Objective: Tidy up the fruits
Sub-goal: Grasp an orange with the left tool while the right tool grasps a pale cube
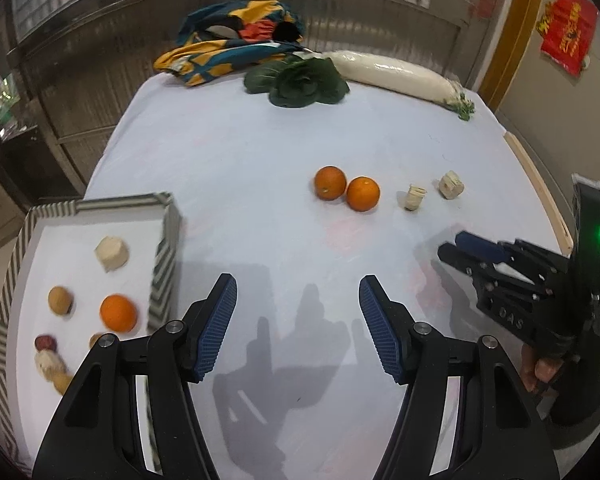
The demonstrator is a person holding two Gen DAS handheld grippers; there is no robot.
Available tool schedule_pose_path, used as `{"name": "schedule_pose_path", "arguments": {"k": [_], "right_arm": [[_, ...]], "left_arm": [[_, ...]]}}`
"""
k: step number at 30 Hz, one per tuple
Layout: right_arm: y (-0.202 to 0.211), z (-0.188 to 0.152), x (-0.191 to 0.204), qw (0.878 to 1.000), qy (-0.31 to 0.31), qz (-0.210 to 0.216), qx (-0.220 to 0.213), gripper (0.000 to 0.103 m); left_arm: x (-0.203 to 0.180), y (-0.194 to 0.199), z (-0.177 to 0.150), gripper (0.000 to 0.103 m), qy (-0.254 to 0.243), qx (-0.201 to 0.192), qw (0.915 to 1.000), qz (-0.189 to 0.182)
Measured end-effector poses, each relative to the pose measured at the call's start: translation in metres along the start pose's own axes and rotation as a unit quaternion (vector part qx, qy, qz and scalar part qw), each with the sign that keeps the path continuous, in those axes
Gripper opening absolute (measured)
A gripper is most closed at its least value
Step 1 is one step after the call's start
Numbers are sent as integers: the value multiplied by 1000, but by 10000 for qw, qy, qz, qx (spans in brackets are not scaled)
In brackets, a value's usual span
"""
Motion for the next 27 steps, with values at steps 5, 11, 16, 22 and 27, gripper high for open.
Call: {"name": "schedule_pose_path", "arguments": {"k": [5,11,16,22,27], "right_arm": [[-21,16,-16,10000,-49,55,37,30],[-51,41,-28,9999,63,12,135,30],[-54,50,-36,9997,-140,169,47,28],[-48,46,-33,9999,54,111,87,28],[-47,46,-38,9996,-70,249,70,28]], "left_arm": [[-10,-10,16,64,-45,85,9999,-115],[-12,-33,39,64,-42,221,9996,-198],[-16,-53,60,64,213,358,9985,-355],[-33,-77,79,64,275,459,9976,-429],[-46,-100,82,64,311,663,9964,-436]]}}
Point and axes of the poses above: each gripper's, at about its wrist camera, not at the fingertips, and y roughly against the way its jaws point, x to its left, z to its top, the point moved 9 cm from there along -y, roughly the way its jaws point, and after that the axes turned 13 degrees about z, right-handed, at the moved point
